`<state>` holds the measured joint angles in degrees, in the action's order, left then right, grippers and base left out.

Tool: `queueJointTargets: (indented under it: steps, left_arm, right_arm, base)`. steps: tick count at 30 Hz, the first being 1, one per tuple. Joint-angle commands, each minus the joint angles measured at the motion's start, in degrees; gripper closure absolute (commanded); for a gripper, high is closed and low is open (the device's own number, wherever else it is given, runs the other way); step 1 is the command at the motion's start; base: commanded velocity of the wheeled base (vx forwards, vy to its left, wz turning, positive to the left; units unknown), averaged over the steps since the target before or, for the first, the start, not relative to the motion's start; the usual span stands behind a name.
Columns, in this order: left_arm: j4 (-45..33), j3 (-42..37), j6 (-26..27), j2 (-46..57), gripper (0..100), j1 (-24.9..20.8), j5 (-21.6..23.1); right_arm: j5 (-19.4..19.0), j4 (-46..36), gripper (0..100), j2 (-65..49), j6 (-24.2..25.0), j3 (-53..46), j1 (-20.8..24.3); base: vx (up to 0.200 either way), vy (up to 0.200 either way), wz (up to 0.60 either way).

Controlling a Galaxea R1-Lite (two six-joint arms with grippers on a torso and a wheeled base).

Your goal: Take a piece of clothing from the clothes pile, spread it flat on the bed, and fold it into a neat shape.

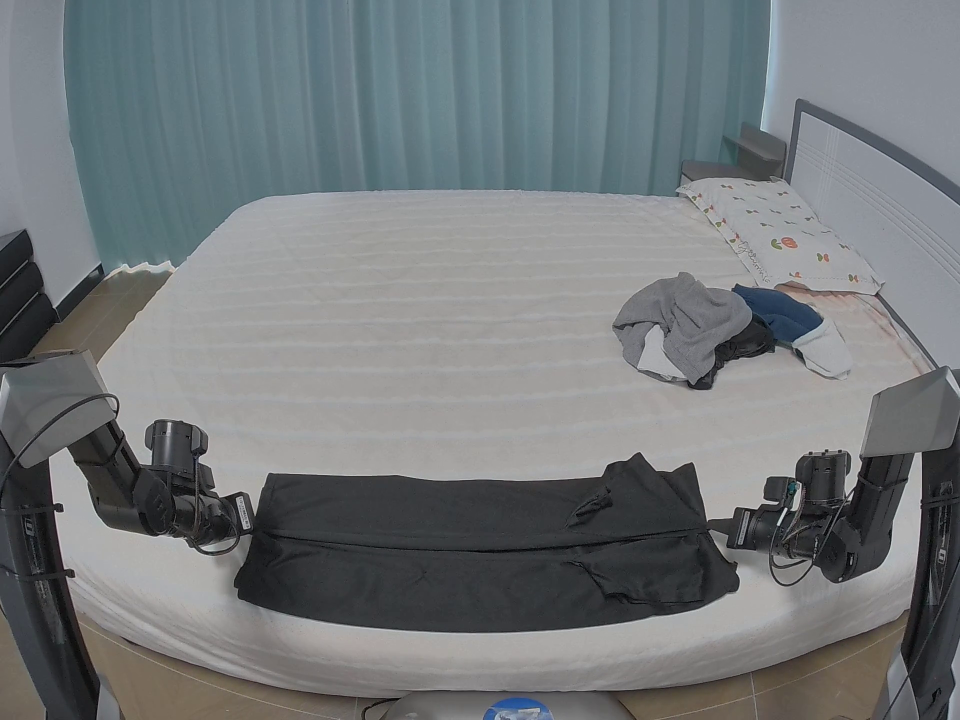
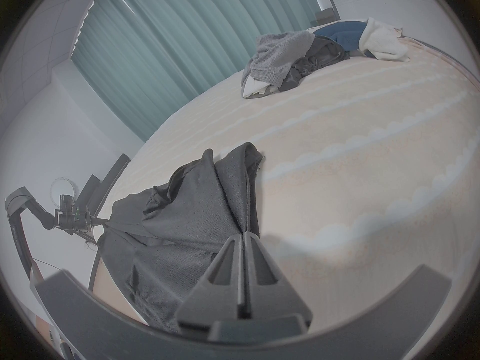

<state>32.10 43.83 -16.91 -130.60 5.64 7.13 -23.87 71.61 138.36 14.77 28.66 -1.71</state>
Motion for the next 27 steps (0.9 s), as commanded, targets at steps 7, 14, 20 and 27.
queueJointTargets:
  steps: [7, 14, 20, 27]
  left_arm:
    - [-0.02, -0.76, -0.14, -0.45, 0, -0.11, 0.16]
    - [0.07, -1.20, -0.58, -0.01, 0, -0.02, 0.25]
    - [0.07, -1.64, -2.87, 0.70, 0, 1.65, 3.06]
    - [0.25, 0.56, -20.62, 4.04, 0, 1.39, 9.30]
  right_arm:
    - [-0.04, 0.11, 0, 1.03, -0.01, -0.01, 0.48]
    - [-0.12, 2.40, 0, -0.55, 0.69, 0.78, -0.14]
    - [-0.21, 1.78, 0, -6.18, 6.23, 2.19, 0.74]
    - [-0.21, 1.69, 0, -4.33, 9.22, 5.97, 5.66]
  base:
    - [0.000, 0.000, 0.00]
    - [0.000, 0.000, 0.00]
    - [0.000, 0.000, 0.00]
    - [0.000, 0.000, 0.00]
